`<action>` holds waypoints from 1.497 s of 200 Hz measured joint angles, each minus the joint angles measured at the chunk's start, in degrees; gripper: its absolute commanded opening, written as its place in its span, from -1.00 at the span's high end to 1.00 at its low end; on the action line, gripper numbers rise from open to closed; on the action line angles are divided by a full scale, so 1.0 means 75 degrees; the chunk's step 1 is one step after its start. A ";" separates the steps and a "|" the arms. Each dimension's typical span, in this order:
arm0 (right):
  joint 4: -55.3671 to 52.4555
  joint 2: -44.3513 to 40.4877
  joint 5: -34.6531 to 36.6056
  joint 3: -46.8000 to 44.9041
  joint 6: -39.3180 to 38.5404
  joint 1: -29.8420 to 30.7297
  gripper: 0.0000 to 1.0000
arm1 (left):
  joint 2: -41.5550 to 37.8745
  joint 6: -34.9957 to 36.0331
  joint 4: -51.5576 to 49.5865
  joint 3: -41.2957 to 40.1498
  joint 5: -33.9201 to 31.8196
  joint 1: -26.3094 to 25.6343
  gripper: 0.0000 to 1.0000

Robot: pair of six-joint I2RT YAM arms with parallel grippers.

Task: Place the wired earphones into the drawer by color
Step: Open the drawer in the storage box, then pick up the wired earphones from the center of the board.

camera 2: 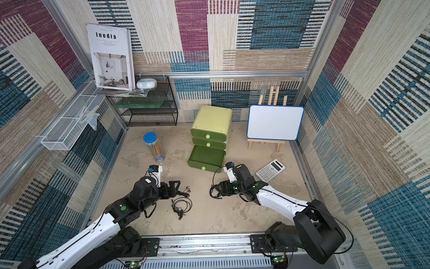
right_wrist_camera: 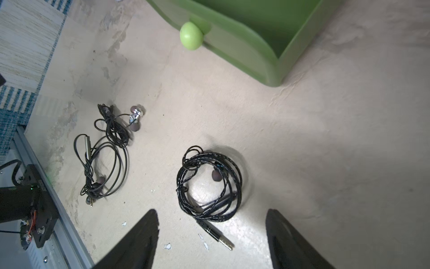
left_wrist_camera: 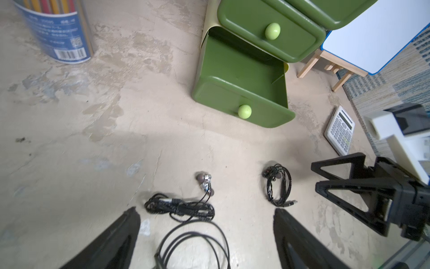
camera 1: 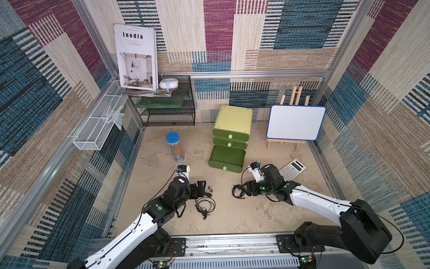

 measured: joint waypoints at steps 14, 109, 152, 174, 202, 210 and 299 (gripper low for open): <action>-0.0003 0.0242 0.0070 0.0064 0.0041 0.0073 -0.46 | -0.0481 -0.0003 -0.0396 -0.0146 -0.0041 0.0000 -0.92; -0.0169 0.1845 0.0248 0.0895 -0.0306 0.0195 -0.15 | -0.1513 -0.0184 -0.1431 -0.0641 -0.0184 0.0000 -0.98; 0.0073 0.2256 0.0131 0.1075 -0.0458 0.0201 0.22 | -0.1513 -0.0184 -0.1399 -0.0641 -0.0274 0.0000 -0.98; 0.0125 0.2422 0.0050 0.1160 -0.0501 0.0201 0.36 | -0.1513 -0.0184 -0.1399 -0.0641 -0.0332 0.0000 -0.98; 0.0111 0.2448 0.0020 0.1169 -0.0510 0.0201 0.57 | -0.1521 -0.0184 -0.1390 -0.0656 -0.0358 0.0000 -0.98; 0.0085 0.2445 -0.0012 0.1163 -0.0507 0.0201 0.61 | -0.1524 -0.0184 -0.1376 -0.0664 -0.0358 0.0003 -0.98; -0.0221 0.2055 0.0006 0.1081 -0.0504 0.0207 0.93 | -0.1527 -0.0181 -0.1352 -0.0673 -0.0385 0.0000 -0.98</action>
